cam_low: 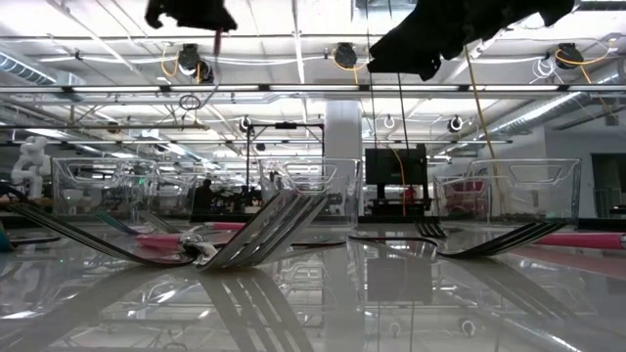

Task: Sort silverware by color (type)
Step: Put the pink fork into the left transparent bin

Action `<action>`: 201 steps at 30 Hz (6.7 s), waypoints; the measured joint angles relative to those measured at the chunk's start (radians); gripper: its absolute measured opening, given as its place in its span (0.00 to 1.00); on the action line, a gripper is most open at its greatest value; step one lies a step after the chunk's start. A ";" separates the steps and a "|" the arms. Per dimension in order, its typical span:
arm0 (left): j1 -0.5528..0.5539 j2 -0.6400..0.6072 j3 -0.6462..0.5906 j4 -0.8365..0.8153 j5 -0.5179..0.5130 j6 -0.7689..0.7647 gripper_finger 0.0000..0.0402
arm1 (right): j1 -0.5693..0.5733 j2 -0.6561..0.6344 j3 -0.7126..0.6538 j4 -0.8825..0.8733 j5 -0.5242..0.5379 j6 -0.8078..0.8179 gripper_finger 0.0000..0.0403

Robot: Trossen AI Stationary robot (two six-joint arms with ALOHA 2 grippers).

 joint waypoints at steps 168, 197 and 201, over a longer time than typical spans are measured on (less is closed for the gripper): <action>-0.490 0.206 0.000 -0.315 0.247 -0.623 0.57 | 0.518 0.456 0.361 -0.897 0.099 1.339 0.47; -0.490 0.307 0.000 -0.161 0.297 -0.622 0.57 | 0.521 0.722 0.502 -0.954 0.091 1.368 0.10; -0.490 0.306 0.000 -0.090 0.360 -0.567 0.57 | 0.511 0.712 0.499 -0.952 0.147 1.353 0.10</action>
